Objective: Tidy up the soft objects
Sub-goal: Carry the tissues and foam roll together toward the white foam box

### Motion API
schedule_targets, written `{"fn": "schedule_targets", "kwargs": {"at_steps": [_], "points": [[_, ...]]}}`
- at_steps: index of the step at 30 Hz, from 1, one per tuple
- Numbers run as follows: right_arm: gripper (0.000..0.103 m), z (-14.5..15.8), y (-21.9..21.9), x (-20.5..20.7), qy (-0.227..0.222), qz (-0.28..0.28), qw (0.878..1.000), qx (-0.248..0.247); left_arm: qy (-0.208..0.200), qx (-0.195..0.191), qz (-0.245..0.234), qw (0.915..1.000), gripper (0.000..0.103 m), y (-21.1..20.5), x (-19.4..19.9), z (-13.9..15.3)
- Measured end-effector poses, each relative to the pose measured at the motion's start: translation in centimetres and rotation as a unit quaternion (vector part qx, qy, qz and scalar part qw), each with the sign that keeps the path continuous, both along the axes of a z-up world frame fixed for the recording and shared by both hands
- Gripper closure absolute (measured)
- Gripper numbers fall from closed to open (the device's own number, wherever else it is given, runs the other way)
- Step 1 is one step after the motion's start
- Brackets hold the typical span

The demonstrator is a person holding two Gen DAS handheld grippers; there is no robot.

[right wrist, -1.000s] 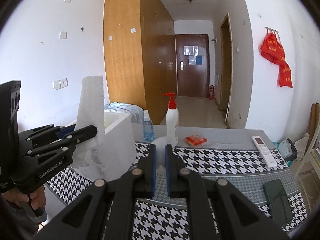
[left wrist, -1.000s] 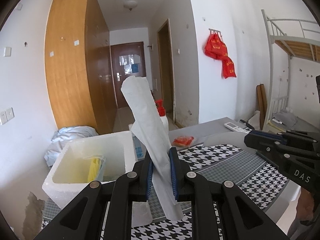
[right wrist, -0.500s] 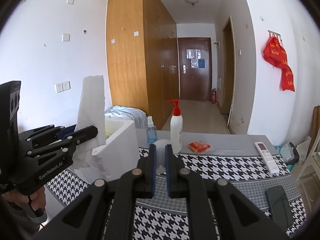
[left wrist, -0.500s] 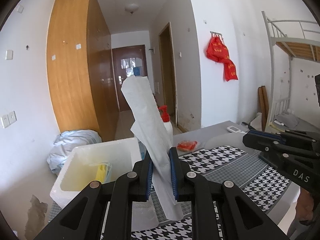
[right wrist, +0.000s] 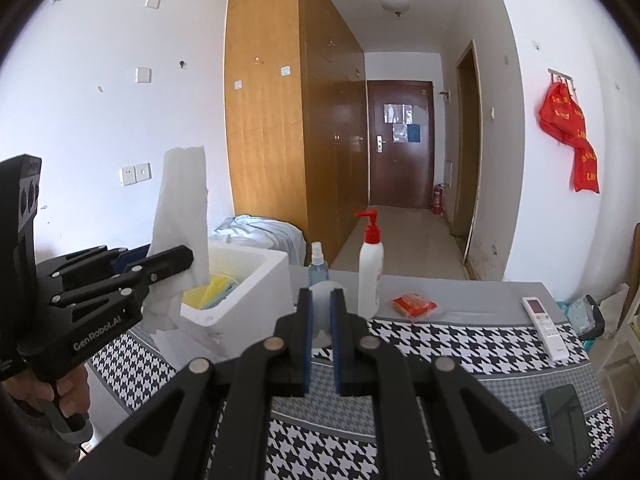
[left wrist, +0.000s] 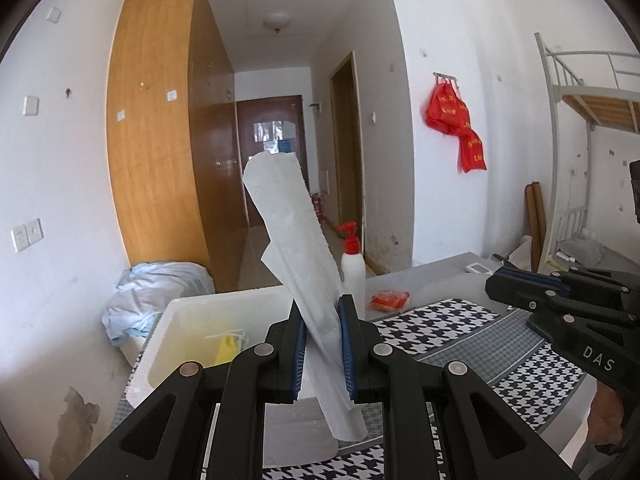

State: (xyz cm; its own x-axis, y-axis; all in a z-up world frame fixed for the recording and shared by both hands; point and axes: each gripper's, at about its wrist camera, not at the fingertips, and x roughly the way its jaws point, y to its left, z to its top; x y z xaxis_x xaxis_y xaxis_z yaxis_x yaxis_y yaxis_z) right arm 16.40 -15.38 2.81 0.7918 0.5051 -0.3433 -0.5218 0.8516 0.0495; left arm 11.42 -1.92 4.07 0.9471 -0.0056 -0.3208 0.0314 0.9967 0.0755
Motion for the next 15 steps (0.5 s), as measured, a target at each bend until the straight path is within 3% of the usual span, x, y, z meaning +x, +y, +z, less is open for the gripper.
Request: {"fn": "schedule_targets", "kwargs": {"at_steps": [15], "points": [[0.092,0.5,2.3,0.6,-0.009,0.025,1.000,0.005,0.005,-0.001,0.040,0.9992,0.086,2.3,0.7,-0.3]]}}
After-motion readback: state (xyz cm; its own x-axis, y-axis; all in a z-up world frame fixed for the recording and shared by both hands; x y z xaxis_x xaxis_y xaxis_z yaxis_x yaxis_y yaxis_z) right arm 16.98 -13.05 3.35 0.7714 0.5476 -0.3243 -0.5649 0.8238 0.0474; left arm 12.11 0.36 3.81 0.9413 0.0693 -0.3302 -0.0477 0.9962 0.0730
